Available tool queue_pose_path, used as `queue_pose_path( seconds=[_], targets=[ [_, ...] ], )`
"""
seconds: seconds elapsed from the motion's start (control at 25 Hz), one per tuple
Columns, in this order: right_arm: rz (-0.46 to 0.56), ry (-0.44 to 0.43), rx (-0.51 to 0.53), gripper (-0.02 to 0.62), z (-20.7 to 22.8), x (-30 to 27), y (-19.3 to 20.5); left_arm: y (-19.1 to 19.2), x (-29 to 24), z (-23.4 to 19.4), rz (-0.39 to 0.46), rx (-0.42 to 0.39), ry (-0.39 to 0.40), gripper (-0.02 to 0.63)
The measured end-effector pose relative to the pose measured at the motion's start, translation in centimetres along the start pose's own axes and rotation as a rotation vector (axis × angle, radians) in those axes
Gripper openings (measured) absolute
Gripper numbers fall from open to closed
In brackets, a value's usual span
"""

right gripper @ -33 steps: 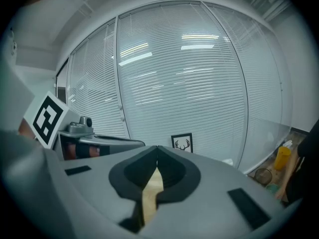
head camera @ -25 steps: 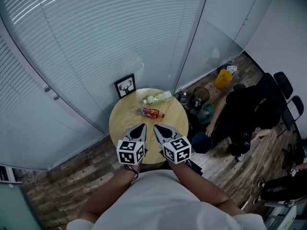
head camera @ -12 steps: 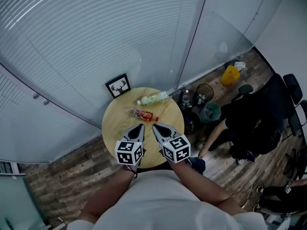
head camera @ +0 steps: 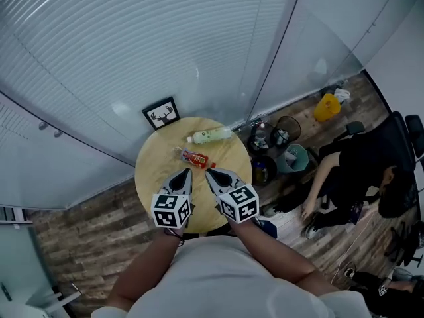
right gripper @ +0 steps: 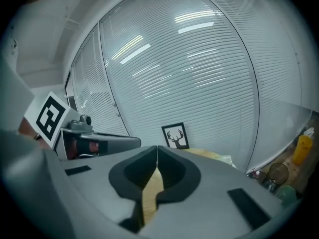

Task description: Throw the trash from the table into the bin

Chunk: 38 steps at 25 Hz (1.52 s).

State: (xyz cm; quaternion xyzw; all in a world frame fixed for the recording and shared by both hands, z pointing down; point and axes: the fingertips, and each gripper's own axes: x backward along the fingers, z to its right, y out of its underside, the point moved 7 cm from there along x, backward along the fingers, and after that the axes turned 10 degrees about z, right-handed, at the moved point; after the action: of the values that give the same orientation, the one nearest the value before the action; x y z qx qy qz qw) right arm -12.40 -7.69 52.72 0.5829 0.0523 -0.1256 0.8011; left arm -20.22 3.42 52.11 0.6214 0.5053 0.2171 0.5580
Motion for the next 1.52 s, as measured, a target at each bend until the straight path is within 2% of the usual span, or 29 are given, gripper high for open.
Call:
queue_pose_path(
  seconds=[0.36, 0.6, 0.76, 0.92, 1.16, 1.32, 1.52],
  targets=[
    [-0.024, 0.034, 0.006, 0.007, -1.0, -3.7, -0.3, -0.6, -1.0, -4.3, -0.020, 0.023, 0.029, 0.006],
    [-0.048, 0.104, 0.020, 0.008, -2.2, -6.3, -0.2, -0.6, -1.6, -7.2, -0.039, 0.046, 0.101, 0.006],
    [-0.051, 0.171, 0.032, 0.008, -3.1, -7.1, 0.4, -0.4, -1.9, -9.2, -0.044, 0.054, 0.129, 0.006],
    [-0.074, 0.193, 0.041, 0.008, -3.3, -8.1, 1.3, 0.4, -2.6, -10.6, -0.066, 0.077, 0.142, 0.006],
    [-0.109, 0.139, 0.072, 0.008, -1.6, -9.4, 1.3, 0.5, -4.1, -10.5, -0.068, 0.080, 0.117, 0.006],
    [-0.183, 0.054, 0.109, 0.011, 0.1, -11.2, 1.8, 0.8, -4.9, -10.4, -0.071, 0.076, 0.091, 0.006],
    [-0.349, -0.028, 0.135, 0.096, 3.2, -13.9, 3.9, 1.2, -5.8, -11.2, -0.074, 0.102, 0.048, 0.006]
  ],
)
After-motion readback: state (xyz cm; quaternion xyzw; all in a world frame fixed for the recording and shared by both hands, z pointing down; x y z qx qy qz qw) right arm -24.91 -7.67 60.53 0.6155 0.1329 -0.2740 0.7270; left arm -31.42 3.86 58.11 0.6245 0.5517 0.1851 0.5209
